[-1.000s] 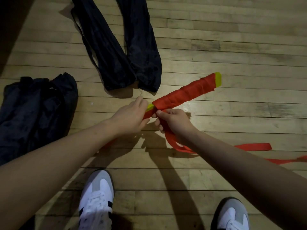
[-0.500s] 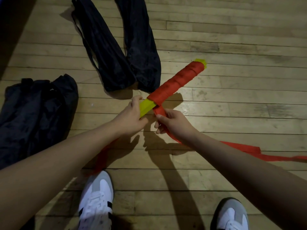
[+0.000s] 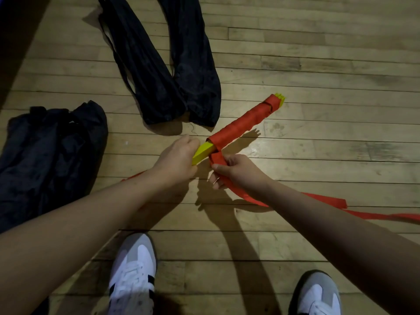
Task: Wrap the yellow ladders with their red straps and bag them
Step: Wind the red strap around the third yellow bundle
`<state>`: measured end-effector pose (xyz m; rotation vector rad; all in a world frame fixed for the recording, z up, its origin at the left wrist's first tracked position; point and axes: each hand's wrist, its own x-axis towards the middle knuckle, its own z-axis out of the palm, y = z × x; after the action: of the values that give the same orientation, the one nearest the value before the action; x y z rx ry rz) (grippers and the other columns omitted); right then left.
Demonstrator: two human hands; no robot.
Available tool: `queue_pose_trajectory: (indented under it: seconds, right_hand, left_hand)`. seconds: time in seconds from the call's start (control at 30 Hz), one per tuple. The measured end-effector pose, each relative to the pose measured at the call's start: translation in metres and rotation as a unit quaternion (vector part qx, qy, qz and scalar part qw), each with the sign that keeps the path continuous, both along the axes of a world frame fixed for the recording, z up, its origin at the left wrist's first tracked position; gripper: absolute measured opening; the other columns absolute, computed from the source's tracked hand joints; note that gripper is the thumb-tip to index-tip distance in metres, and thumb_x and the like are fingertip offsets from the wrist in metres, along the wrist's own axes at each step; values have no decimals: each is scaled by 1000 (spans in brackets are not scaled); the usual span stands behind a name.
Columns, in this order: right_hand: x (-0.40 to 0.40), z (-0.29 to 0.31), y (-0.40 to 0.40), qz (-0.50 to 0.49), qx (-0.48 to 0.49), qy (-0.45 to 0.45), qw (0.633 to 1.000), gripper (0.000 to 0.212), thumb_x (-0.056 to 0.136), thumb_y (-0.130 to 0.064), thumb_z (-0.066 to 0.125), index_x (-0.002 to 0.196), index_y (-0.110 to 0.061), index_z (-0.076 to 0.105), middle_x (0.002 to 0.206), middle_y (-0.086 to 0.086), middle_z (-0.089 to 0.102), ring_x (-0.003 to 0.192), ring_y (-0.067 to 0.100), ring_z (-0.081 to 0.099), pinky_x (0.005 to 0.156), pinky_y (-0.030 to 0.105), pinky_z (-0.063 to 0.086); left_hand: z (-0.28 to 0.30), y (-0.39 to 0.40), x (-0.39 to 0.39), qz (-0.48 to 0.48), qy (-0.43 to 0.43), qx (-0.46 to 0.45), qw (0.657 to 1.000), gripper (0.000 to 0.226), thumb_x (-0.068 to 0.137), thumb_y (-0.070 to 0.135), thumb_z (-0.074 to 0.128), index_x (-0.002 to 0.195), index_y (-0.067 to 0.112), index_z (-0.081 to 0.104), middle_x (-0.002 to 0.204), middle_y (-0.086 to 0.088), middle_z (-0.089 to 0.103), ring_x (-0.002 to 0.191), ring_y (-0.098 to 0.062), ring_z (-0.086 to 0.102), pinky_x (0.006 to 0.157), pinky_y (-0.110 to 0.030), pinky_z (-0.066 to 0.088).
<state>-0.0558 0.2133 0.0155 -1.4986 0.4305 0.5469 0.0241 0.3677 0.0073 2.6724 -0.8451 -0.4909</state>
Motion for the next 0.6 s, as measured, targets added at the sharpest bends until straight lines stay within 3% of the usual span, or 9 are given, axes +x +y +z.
queue_pose_trajectory:
  seconds: [0.1, 0.17, 0.23, 0.33, 0.47, 0.6]
  right_hand:
    - [-2, 3, -1, 30, 26, 17, 999, 10, 100, -10, 48, 105, -2, 52, 80, 14, 67, 63, 22, 66, 59, 26, 55]
    - [-4, 4, -1, 47, 29, 27, 998, 16, 100, -12, 48, 112, -3, 52, 83, 14, 68, 68, 25, 68, 60, 29, 55]
    - [-4, 3, -2, 43, 48, 44, 997, 19, 101, -12, 46, 118, -5, 49, 84, 12, 67, 68, 26, 68, 61, 32, 56]
    - [0, 4, -3, 26, 72, 49, 996, 20, 102, -13, 43, 120, -5, 49, 81, 10, 67, 64, 24, 67, 59, 32, 56]
    - [5, 2, -5, 10, 69, 41, 997, 15, 102, -11, 41, 110, -4, 52, 79, 9, 67, 57, 20, 63, 51, 26, 53]
    - [0, -3, -5, -2, 39, 47, 998, 17, 102, -10, 43, 94, -3, 56, 71, 5, 67, 52, 14, 60, 49, 23, 50]
  left_hand:
    - [-1, -2, -3, 26, 10, 13, 1000, 44, 84, 2, 61, 121, 15, 42, 118, -6, 39, 106, -22, 46, 80, -34, 49]
    - [-2, -4, -6, 38, 11, 26, 999, 52, 87, 0, 55, 131, 17, 33, 109, -9, 50, 87, -22, 54, 65, -33, 46]
    - [-3, -6, -7, 38, -4, 48, 998, 53, 90, 3, 51, 136, 17, 28, 98, -8, 55, 76, -23, 55, 59, -33, 43]
    - [-2, -8, -5, 57, -5, 55, 997, 49, 92, 13, 52, 136, 12, 30, 117, -13, 53, 97, -30, 58, 74, -39, 47]
    - [-1, -9, -5, 37, 29, 107, 993, 61, 91, 31, 52, 142, 9, 26, 132, -16, 38, 120, -33, 43, 98, -45, 38]
    - [0, -8, -9, -13, 22, 125, 992, 52, 91, 33, 58, 134, 14, 35, 126, -10, 41, 118, -27, 43, 93, -41, 42]
